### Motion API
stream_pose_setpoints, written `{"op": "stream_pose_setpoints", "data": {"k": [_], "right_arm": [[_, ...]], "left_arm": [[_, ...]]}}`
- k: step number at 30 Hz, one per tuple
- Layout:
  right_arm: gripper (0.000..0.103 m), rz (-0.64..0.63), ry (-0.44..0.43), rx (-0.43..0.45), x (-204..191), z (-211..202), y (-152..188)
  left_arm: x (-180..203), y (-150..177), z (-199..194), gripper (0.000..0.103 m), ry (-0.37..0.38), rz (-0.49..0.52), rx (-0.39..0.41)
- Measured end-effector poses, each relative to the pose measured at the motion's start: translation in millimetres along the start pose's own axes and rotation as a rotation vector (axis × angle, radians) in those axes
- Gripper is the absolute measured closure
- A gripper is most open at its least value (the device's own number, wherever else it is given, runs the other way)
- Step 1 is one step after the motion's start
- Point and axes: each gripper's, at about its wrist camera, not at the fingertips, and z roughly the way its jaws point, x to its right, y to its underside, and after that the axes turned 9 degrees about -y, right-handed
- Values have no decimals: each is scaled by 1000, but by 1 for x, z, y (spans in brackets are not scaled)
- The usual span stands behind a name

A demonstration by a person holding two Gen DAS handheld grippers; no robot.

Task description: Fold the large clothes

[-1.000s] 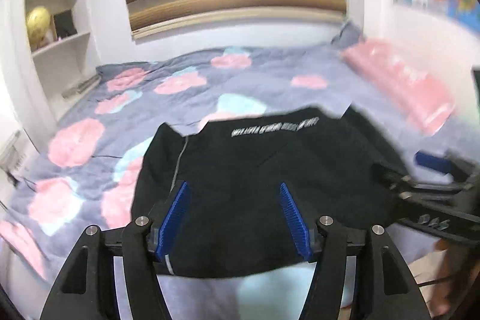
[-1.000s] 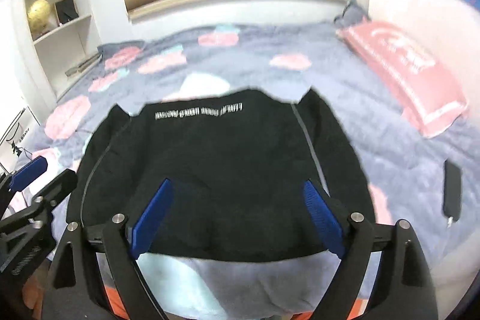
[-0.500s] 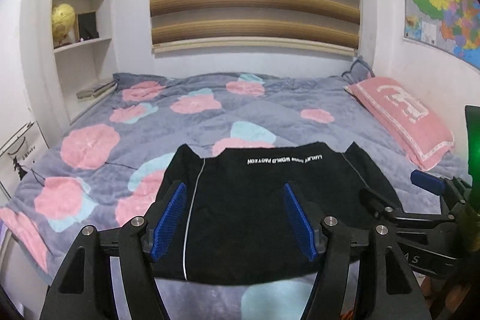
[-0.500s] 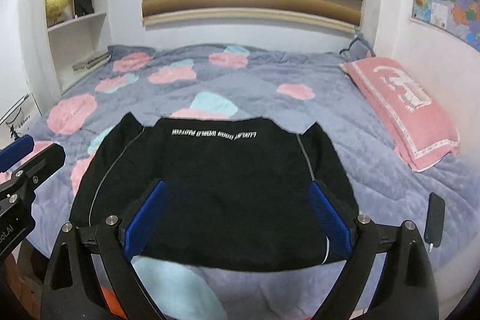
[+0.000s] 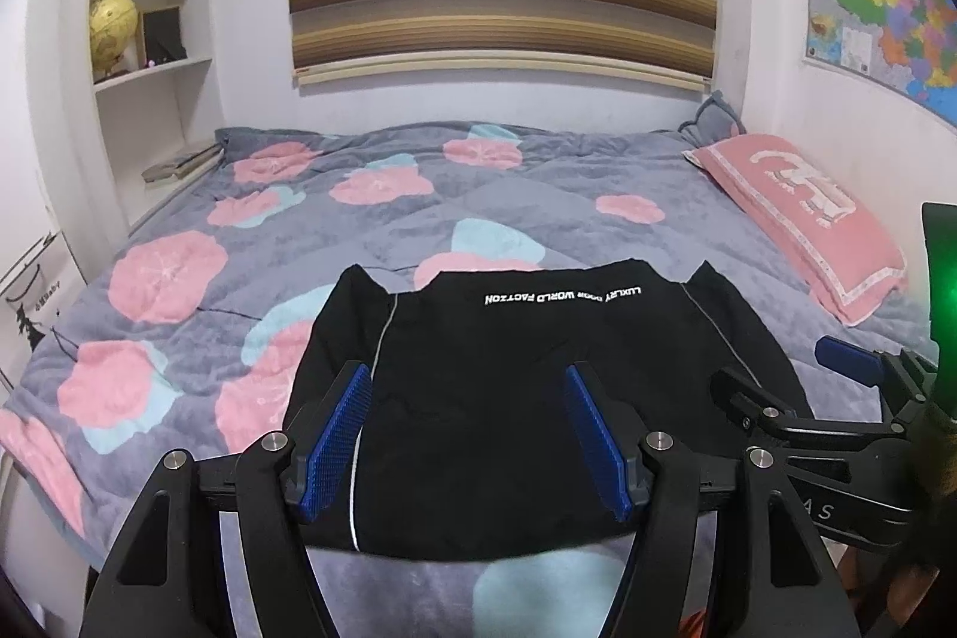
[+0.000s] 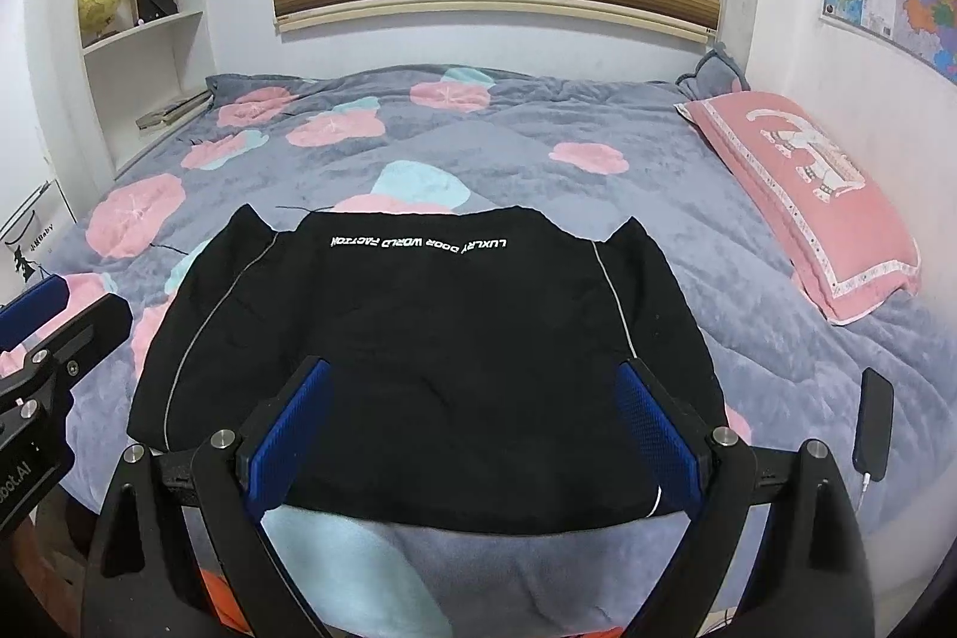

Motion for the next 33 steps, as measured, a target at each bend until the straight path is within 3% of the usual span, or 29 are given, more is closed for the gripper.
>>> {"op": "stream_pose_setpoints", "data": {"k": [8, 33], "right_arm": [[7, 13, -5, -21, 3, 9, 2], [7, 10, -17, -25, 2, 10, 8]], "left_arm": [[-2, 0, 5, 35, 76, -33, -32], [12, 7, 11, 35, 15, 5, -42]]}}
